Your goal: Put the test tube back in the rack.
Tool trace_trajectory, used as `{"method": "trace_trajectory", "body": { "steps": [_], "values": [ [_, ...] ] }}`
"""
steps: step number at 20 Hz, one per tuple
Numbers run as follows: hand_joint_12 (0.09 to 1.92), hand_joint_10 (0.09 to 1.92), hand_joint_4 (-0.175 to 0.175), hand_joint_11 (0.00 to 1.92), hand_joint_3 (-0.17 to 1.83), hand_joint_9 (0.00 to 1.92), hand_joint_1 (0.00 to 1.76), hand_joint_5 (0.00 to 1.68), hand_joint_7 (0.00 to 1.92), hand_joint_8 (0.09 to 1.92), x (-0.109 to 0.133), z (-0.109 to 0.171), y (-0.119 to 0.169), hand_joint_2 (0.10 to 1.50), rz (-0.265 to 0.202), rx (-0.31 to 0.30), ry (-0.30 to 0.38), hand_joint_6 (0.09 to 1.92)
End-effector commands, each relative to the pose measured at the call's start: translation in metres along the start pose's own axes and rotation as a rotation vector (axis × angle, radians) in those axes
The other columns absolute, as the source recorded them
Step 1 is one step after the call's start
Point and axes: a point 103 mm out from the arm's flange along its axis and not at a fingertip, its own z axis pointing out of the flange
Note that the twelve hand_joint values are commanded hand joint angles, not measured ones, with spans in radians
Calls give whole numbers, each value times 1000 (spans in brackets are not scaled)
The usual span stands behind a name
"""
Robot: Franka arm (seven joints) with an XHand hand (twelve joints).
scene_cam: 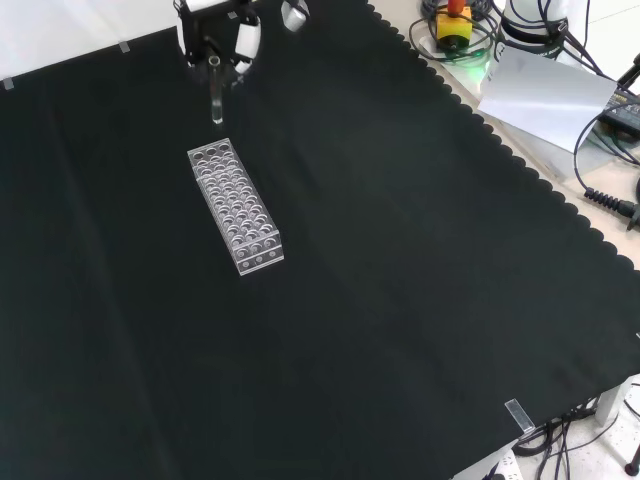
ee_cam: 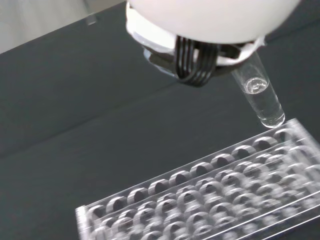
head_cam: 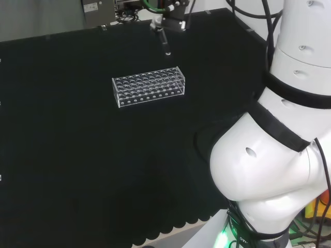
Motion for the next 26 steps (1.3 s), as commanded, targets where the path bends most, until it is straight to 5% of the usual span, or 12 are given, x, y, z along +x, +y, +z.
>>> {"method": "trace_trajectory", "body": {
  "steps": [1,10,26],
  "values": [
    [918,478,-175,1199,503,1334,1431,1319,1361,756,42,17,-6,706,-62,35,56,253],
    [918,477,-175,1198,502,1335,1431,1320,1362,755,68,46,-4,706,-36,94,132,250],
    [922,476,-175,1196,502,1335,1431,1322,1363,753,51,85,23,706,-17,153,226,247]
  ]
}}
